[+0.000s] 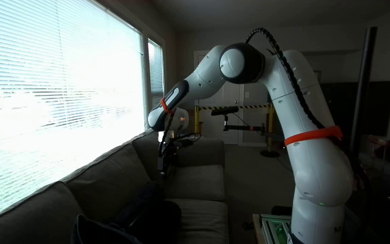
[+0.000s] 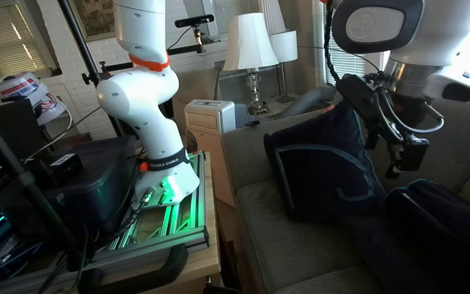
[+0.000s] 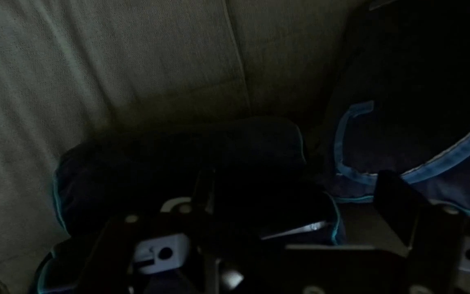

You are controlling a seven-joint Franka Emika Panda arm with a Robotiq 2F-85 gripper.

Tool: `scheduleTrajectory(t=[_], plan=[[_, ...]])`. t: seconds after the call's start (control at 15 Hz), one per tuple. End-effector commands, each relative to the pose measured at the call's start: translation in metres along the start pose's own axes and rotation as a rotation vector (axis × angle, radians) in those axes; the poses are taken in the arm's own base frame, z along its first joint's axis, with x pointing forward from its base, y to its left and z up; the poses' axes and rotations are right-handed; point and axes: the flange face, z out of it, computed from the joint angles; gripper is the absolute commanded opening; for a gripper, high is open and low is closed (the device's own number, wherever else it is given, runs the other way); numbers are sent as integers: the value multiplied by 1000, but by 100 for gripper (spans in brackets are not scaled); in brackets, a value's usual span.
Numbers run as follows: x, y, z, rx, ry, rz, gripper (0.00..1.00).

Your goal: Put the pillow on top of the other pillow

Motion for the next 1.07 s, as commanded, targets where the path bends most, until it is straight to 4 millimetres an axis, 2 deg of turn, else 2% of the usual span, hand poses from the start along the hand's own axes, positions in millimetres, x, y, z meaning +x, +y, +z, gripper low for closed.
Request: scheduleTrajectory(t=[0.0, 0.47, 0.73, 0.8, 1.0], plan=[[-24, -9, -9, -1, -35, -87, 100], [-33, -20, -13, -57, -43, -137, 100], [-31, -26, -13, -77, -34, -128, 100], [-25, -22, -13, -48, -40, -135, 100], [-24, -23, -14, -53, -36, -135, 100]])
